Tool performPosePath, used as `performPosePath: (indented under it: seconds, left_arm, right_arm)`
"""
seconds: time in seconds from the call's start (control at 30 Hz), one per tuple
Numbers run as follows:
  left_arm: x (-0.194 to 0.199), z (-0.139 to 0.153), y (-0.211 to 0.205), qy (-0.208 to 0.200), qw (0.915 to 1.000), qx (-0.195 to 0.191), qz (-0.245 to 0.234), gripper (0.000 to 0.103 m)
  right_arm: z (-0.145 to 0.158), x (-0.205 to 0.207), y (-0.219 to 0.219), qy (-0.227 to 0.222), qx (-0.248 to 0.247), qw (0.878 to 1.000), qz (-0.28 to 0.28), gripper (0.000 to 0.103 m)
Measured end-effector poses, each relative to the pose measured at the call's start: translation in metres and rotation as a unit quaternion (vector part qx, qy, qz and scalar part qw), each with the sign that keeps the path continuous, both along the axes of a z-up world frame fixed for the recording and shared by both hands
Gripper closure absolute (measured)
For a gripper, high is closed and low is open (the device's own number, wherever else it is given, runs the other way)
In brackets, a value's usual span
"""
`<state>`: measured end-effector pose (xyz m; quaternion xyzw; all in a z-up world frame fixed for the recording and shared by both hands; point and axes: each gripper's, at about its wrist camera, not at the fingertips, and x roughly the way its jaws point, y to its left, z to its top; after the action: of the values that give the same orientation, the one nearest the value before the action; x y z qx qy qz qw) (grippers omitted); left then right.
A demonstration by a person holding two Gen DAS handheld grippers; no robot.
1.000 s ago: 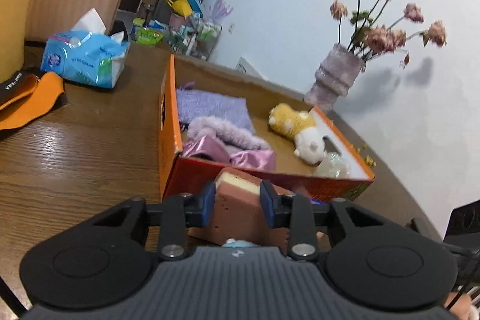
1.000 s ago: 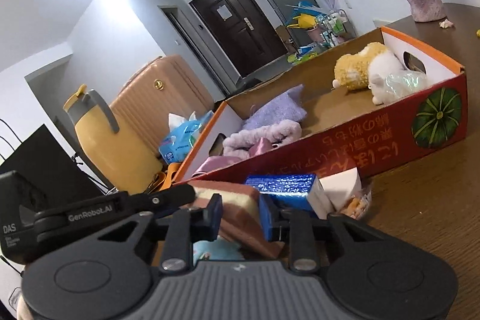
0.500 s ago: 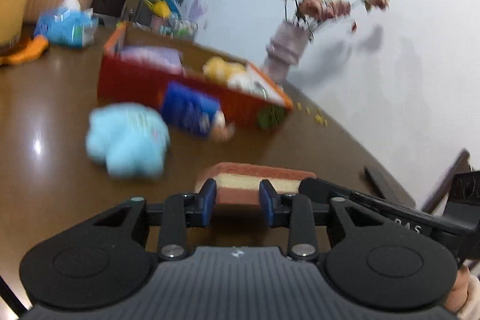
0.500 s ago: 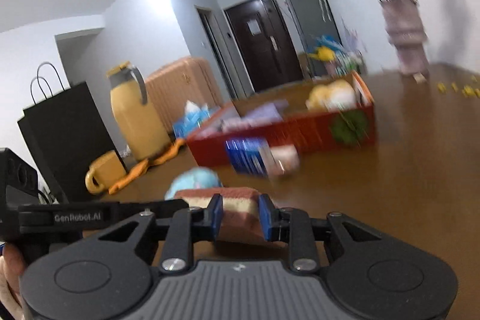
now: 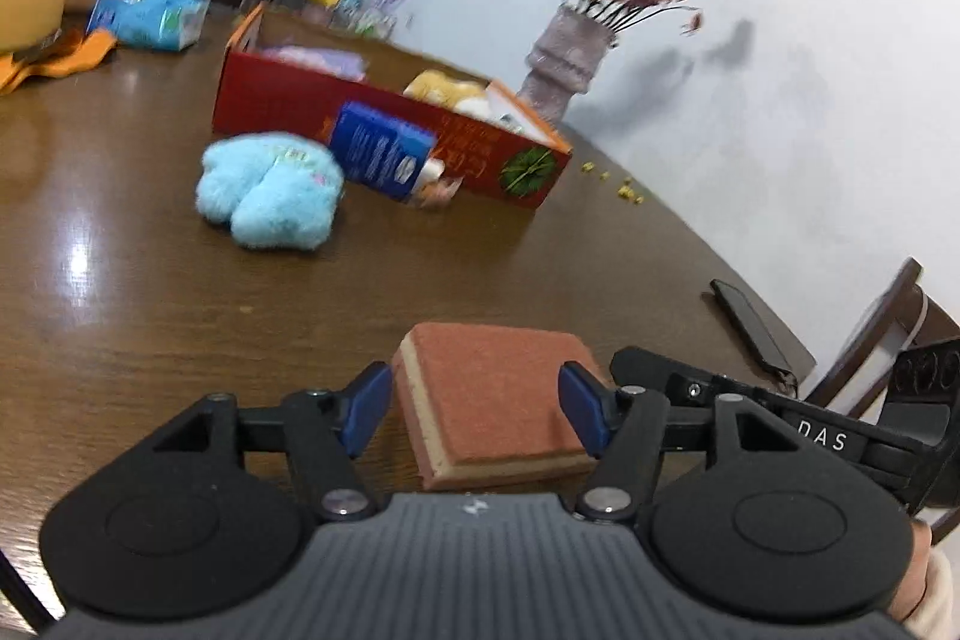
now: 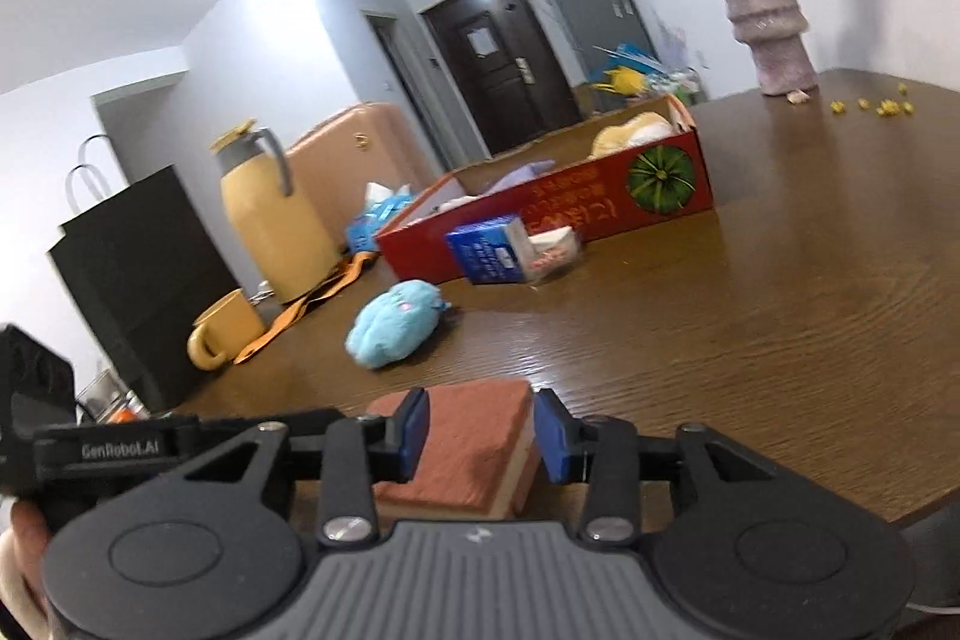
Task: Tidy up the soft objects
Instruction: 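Lift the pink sponge, lower it into the orange box, open both grippers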
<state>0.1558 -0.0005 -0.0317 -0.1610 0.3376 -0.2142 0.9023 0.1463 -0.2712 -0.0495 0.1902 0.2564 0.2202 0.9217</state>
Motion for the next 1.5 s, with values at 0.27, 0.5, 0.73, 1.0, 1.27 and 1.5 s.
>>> performPosePath:
  seconds: [0.27,0.5,0.73,1.0,1.27,1.5]
  left_arm:
    - [0.016,-0.014,0.006,0.035,0.9990,-0.029,-0.004,0.063]
    - [0.034,0.010,0.002,-0.021,0.9989,-0.040,-0.014,0.066]
    - [0.133,0.076,-0.021,-0.108,0.9938,-0.023,-0.015,0.066]
    - [0.281,0.063,-0.036,-0.015,0.9998,-0.012,0.006,0.066]
    - [0.299,0.020,-0.051,0.034,0.9982,0.048,-0.008,0.062]
    - [0.265,0.063,-0.038,-0.027,0.9970,0.072,-0.008,0.054]
  right_arm:
    - [-0.020,0.019,0.006,0.046,0.030,0.998,0.010,0.068]
    - [0.006,0.026,0.005,-0.002,0.018,1.000,0.001,0.071]
    - [0.062,0.112,-0.007,-0.075,0.015,0.997,-0.025,0.071]
    - [0.073,0.269,-0.007,-0.006,-0.017,0.999,-0.037,0.071]
    - [0.044,0.303,0.012,0.051,-0.109,0.992,-0.037,0.065]
    - [0.080,0.277,0.001,0.011,-0.117,0.992,-0.050,0.054]
